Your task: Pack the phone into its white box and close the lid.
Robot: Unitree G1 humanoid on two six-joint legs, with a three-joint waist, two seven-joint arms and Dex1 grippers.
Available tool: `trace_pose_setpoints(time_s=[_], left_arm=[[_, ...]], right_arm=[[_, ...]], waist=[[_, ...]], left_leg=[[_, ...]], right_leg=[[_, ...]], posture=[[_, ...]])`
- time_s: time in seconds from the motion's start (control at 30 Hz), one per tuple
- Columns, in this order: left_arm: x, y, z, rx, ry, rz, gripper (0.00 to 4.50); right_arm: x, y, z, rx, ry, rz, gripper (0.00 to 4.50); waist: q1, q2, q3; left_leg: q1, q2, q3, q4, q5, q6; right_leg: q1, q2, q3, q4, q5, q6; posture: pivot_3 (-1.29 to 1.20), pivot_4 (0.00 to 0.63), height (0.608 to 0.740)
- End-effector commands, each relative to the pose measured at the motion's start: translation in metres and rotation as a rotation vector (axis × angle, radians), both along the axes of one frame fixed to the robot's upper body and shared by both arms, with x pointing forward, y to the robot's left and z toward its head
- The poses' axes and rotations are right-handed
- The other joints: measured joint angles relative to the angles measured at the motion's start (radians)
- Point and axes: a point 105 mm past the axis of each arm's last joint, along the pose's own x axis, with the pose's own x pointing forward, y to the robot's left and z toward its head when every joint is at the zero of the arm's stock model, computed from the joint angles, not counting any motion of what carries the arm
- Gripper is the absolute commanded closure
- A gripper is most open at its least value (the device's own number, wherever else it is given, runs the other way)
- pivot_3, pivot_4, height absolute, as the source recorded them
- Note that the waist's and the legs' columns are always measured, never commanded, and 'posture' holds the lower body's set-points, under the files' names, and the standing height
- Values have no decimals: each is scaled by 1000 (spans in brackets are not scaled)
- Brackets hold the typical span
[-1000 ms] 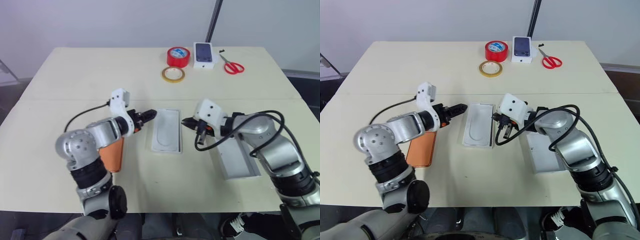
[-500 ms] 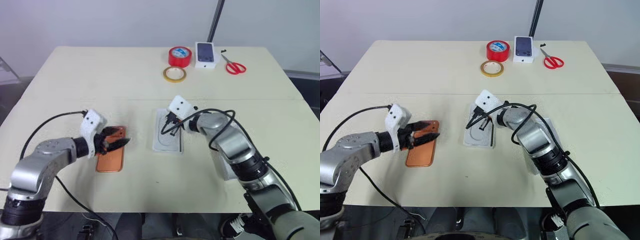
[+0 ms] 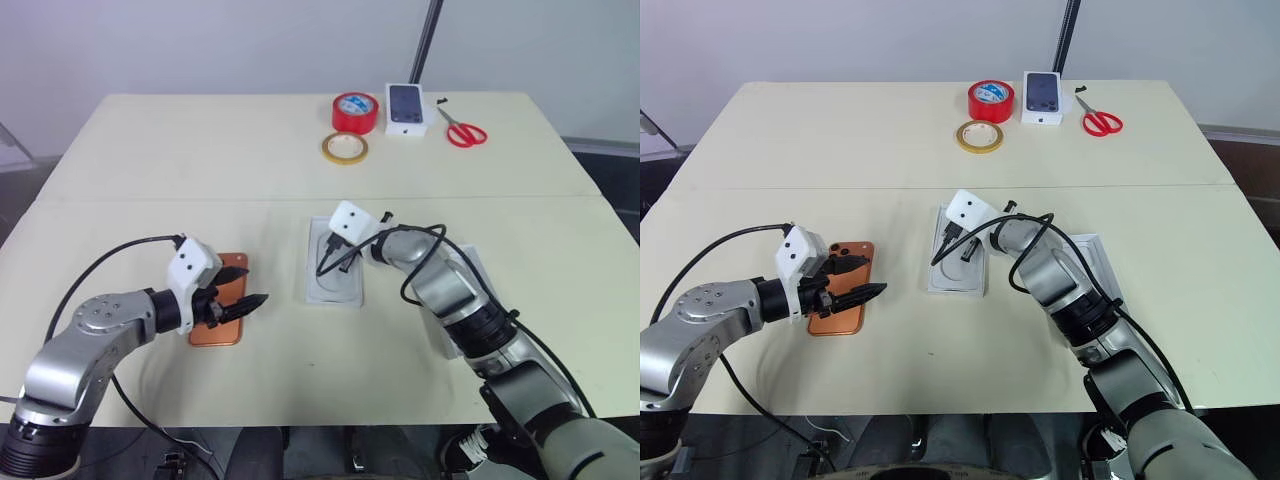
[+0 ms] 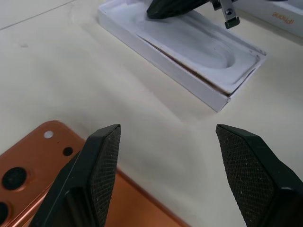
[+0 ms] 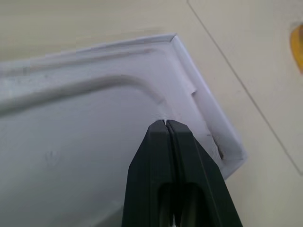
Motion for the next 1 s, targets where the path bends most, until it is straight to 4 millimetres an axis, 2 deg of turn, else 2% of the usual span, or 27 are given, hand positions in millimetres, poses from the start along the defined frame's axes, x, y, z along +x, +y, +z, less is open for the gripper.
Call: trace_pose_setpoints(time_s=[0.03, 0.23, 0.4, 0.5, 0.73, 1.0], left_arm=[[-2, -5, 5, -10, -21, -13, 1142], [1, -4, 5, -25, -14, 9, 1142], [7, 4, 11, -79, -2, 75, 1142], [7, 6, 11, -75, 1, 81, 1142], [7, 7, 10, -72, 6, 80, 1142], [5, 2, 10, -80, 7, 66, 1142]], right_arm=[[3, 0, 10, -13, -63, 18, 4456], [-1, 3, 17, 1, -96, 58, 4456], [-15, 10, 24, 60, -61, 121, 4456], [-33, 14, 24, 81, 5, 203, 4456], [-70, 12, 6, -5, 111, 351, 4456], [-75, 9, -9, -50, 152, 350, 4456]], waist=[[0, 0, 0], [1, 0, 0], [1, 0, 0], [2, 0, 0], [4, 0, 0], [2, 0, 0]], left_leg=[[0, 0, 0, 0, 0, 0], [0, 0, 0, 0, 0, 0], [0, 0, 0, 0, 0, 0], [0, 0, 0, 0, 0, 0], [0, 0, -1, 1, 0, 0], [0, 0, -1, 1, 0, 0]], right_leg=[[0, 0, 0, 0, 0, 0], [0, 0, 0, 0, 0, 0], [0, 0, 0, 0, 0, 0], [0, 0, 0, 0, 0, 0], [1, 0, 0, 0, 0, 0], [1, 0, 0, 0, 0, 0]], posture=[[0, 150, 740], [0, 150, 740], [0, 150, 740], [0, 150, 740], [0, 150, 740], [0, 150, 740]])
